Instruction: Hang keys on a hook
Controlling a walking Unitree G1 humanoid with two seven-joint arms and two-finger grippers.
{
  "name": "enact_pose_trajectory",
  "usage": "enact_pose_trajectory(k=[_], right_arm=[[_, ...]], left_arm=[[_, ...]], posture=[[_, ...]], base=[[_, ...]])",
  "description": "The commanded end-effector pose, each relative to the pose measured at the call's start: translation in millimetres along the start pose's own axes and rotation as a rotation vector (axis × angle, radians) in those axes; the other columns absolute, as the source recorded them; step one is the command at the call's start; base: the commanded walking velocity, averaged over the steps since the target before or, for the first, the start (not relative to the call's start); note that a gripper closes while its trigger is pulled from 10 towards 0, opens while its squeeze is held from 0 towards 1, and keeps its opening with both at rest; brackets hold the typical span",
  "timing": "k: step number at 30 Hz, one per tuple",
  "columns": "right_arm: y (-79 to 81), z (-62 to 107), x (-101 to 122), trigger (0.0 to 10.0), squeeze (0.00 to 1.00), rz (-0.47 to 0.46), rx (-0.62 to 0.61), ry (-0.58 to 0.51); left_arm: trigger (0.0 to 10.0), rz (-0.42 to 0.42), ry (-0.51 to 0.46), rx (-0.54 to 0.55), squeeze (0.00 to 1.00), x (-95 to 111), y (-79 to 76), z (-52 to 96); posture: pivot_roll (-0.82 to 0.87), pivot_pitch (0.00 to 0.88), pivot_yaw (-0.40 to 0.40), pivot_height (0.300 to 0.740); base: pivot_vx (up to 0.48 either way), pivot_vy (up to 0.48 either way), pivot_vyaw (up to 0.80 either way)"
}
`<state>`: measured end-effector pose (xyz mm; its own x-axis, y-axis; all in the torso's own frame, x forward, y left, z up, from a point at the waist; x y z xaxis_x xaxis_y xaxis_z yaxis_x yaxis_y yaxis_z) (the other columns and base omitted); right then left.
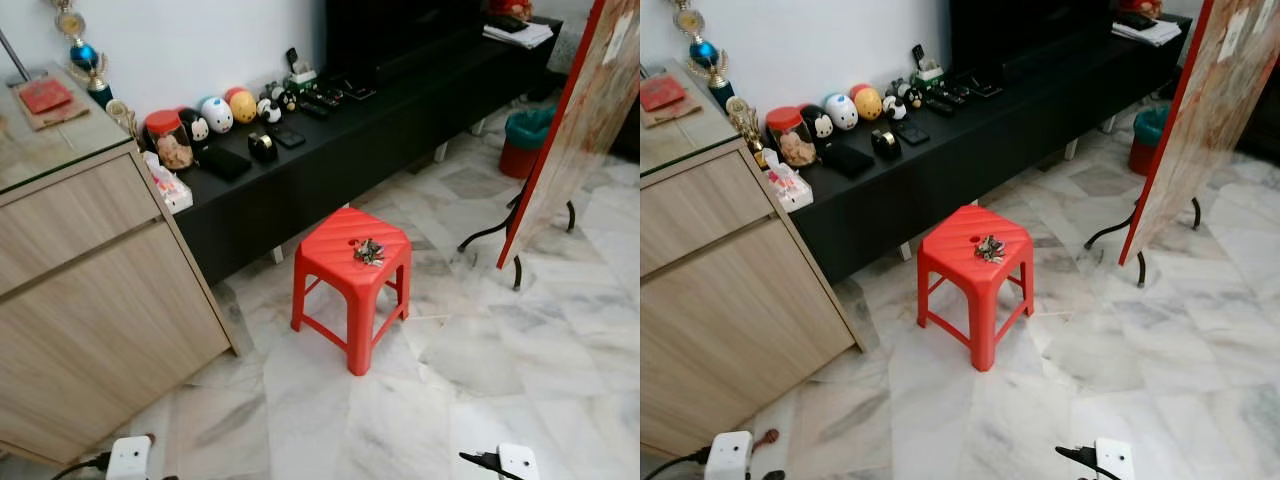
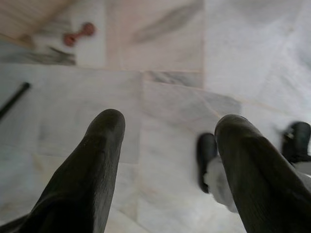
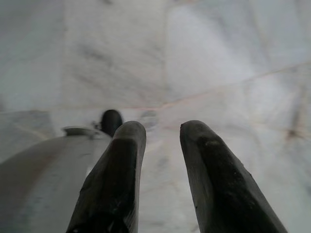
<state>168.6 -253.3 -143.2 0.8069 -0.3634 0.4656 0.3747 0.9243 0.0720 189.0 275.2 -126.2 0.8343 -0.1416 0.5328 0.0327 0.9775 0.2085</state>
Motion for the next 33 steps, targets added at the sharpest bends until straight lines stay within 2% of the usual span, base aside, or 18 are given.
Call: enact_pose_trajectory(k=[1,3,10,14,17,19,22,25,29,33], right_arm=[[-7.6,1.3,-3.7,10.0,0.00,0.003,-0.021,0.012],[-14.1,2.4,-0.7,10.0,0.00,-0.015,-0.035,-0.002],[-24.3,4.8,-4.9,10.0,0.00,-0.009,-0.052,0.009],[-27.3,6.3,-15.3,10.0,0.00,0.035,-0.049,0.046],[-29.5,7.5,-22.6,10.0,0.00,0.013,-0.058,0.052],[-31.4,9.3,-33.4,10.0,0.00,0.002,-0.060,0.072],[-34.7,12.8,-51.4,10.0,0.00,0.047,-0.061,0.120],[-33.8,13.3,-55.8,10.0,0.00,0.057,-0.060,0.132],[-31.6,11.8,-47.2,10.0,0.00,0.048,-0.047,0.100],[-32.4,10.3,-37.2,10.0,0.00,0.043,-0.062,0.071]], left_arm=[[10.0,0.011,0.021,-0.001,0.00,-6.8,-1.5,0.8],[10.0,0.011,0.019,-0.018,0.00,-6.5,-10.4,-0.1],[10.0,0.028,0.027,-0.019,0.00,-14.1,-17.3,1.1],[10.0,0.034,0.037,-0.005,0.00,-23.9,-13.8,4.0],[10.0,0.017,0.050,-0.007,0.00,-31.6,-11.2,6.4],[10.0,-0.001,0.070,-0.006,0.00,-42.7,-7.5,10.0],[10.0,-0.001,0.113,0.010,0.00,-62.4,-4.2,16.4],[10.0,-0.004,0.131,0.016,0.00,-67.6,-4.1,17.7],[10.0,0.020,0.094,0.021,0.00,-58.8,-3.1,15.7],[10.0,-0.016,0.079,0.005,0.00,-49.4,-4.6,12.5]], posture=[[-0.05,0.000,-0.027,0.740],[-0.06,0.000,-0.049,0.740],[-0.06,0.000,-0.082,0.740],[-0.04,0.000,-0.079,0.740],[-0.04,0.000,-0.060,0.740],[-0.03,0.000,-0.054,0.740],[-0.01,0.000,-0.073,0.740],[0.00,0.000,-0.072,0.740],[-0.01,0.000,-0.067,0.740],[-0.02,0.000,-0.053,0.740]], base=[[0.000,0.000,0.00],[0.240,0.000,0.00],[0.069,0.000,0.00],[0.121,0.000,0.00],[0.266,0.000,0.00],[0.289,0.000,0.00],[0.297,0.000,0.00],[0.306,0.000,0.00],[0.313,0.000,0.00],[0.315,0.000,0.00]])
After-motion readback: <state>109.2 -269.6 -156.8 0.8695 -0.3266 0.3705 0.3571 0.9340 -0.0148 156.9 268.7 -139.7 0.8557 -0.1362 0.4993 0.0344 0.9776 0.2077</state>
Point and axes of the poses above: a point about 5 cm out from each wrist's last joint towards the gripper, its own z axis pointing back from the gripper into the wrist, its own x axis along the axis of the wrist's last joint, y = z × x, the point moved 6 cm from there along -z, pointing out of the wrist towards the gripper, and after that the axes turned 13 degrees about -z, right-handed, at the moved point
